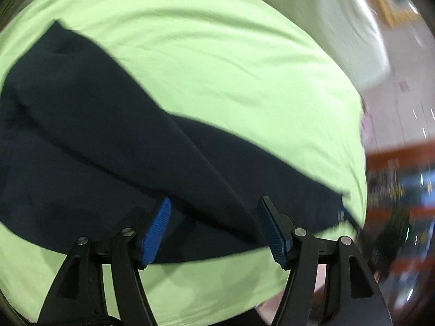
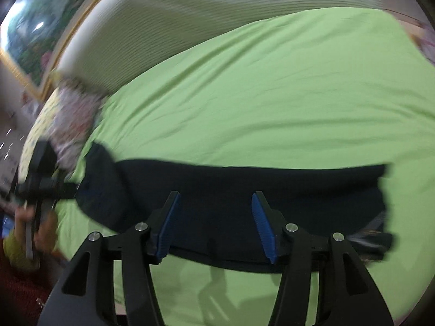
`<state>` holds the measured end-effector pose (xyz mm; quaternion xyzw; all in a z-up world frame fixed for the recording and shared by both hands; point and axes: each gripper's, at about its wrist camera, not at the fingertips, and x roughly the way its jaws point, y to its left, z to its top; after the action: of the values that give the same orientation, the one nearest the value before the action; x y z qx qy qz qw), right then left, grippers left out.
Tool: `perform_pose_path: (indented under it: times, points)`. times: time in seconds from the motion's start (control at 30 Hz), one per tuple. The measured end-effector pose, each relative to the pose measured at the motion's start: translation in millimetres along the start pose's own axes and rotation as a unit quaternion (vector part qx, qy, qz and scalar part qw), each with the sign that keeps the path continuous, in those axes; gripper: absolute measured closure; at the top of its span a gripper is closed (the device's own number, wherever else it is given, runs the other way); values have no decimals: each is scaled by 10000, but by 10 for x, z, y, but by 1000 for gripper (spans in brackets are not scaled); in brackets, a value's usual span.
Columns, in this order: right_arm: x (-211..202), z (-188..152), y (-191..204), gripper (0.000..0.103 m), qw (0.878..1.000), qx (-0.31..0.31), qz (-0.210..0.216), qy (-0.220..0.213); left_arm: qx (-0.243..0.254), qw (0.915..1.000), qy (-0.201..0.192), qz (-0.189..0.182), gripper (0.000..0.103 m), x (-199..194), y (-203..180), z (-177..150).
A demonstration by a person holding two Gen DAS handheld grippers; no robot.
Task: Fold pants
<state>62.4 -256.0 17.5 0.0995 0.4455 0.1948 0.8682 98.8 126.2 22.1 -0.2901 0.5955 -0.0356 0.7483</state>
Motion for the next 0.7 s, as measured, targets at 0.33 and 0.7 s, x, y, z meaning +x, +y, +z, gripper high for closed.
perform_pose_path:
  times: [0.33, 0.7]
  points:
    - [705, 40, 777, 48, 9856, -1107, 987, 816, -1433, 9805, 156, 1337, 36, 166, 154, 772]
    - [1426, -54, 1310, 74, 9554, -1997, 1285, 1754, -880, 9771, -14, 1937, 88, 488, -35, 791]
